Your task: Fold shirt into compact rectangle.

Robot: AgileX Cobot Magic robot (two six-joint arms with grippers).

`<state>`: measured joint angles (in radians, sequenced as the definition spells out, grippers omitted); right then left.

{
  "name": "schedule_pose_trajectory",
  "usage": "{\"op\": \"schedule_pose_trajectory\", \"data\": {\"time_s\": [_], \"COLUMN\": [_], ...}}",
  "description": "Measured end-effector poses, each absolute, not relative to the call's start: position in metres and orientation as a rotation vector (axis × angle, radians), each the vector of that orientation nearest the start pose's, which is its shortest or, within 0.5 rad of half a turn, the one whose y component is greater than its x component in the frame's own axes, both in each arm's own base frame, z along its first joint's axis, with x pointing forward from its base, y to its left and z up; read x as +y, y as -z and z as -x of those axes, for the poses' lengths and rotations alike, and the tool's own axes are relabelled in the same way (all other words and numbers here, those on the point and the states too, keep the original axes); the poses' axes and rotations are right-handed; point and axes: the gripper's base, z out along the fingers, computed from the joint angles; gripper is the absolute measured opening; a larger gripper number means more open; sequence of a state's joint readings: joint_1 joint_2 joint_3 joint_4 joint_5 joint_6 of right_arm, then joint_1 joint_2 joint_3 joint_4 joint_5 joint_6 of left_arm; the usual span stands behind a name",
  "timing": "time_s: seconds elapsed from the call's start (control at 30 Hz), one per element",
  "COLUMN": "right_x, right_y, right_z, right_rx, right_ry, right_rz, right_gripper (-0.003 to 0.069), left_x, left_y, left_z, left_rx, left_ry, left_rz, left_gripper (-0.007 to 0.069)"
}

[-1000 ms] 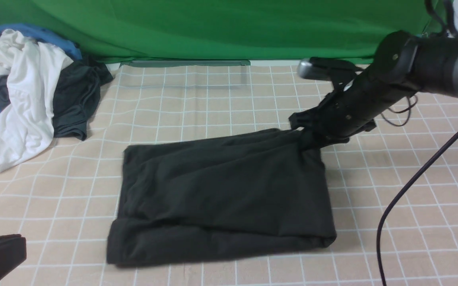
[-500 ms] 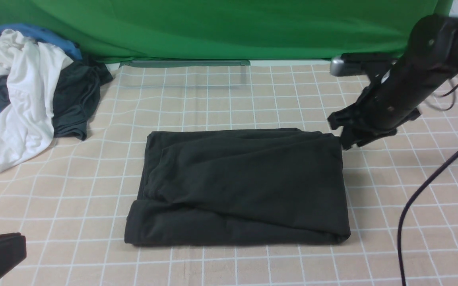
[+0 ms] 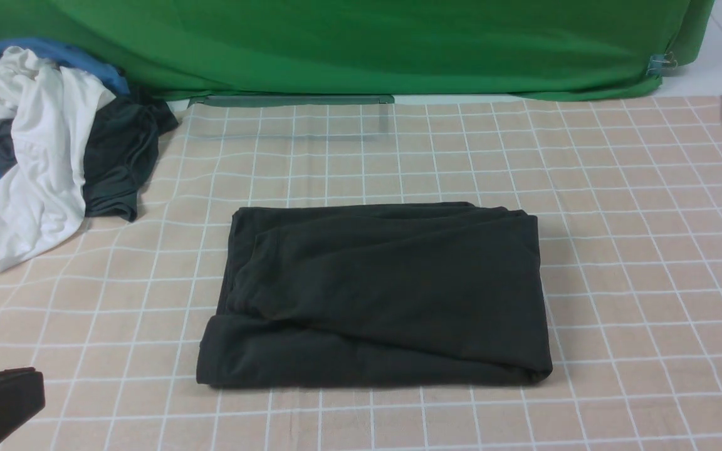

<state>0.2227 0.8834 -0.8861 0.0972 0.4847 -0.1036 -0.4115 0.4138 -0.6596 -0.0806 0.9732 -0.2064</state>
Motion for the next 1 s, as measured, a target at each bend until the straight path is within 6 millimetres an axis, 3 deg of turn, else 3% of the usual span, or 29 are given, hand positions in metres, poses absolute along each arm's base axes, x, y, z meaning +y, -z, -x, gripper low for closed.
{"op": "schedule_pose_trajectory", "data": {"time_s": [0.07, 0.2, 0.27, 0.43, 0.6, 1.0], "right_x": [0.036, 0.025, 0.022, 0.016, 0.013, 0.013], "right_y": [-0.366, -0.337, -0.323, -0.313, -0.317, -0.316], "right_z": [-0.144, -0.104, -0.09, -0.07, -0.062, -0.061], "right_rx": [1.807, 1.627, 1.553, 1.368, 1.277, 1.275], "right_ry": [-0.167, -0.132, -0.111, -0.067, -0.059, -0.057], "right_rz": [0.255, 0.254, 0.256, 0.25, 0.233, 0.233], "right_gripper": [0.0036, 0.0036, 0.0036, 0.0036, 0.0054, 0.0111], "left_x": [-0.03, -0.031, -0.031, -0.032, -0.033, -0.033], "left_y": [-0.322, -0.327, -0.33, -0.336, -0.342, -0.347], "left_z": [-0.053, -0.056, -0.058, -0.062, -0.066, -0.067], "left_rx": [2.213, 2.15, 2.109, 2.026, 1.939, 1.876], "left_ry": [0.442, 0.457, 0.465, 0.471, 0.486, 0.501], "left_rz": [-0.214, -0.204, -0.198, -0.193, -0.183, -0.174], "left_gripper": [0.0019, 0.0019, 0.0019, 0.0019, 0.0019, 0.0019]}}
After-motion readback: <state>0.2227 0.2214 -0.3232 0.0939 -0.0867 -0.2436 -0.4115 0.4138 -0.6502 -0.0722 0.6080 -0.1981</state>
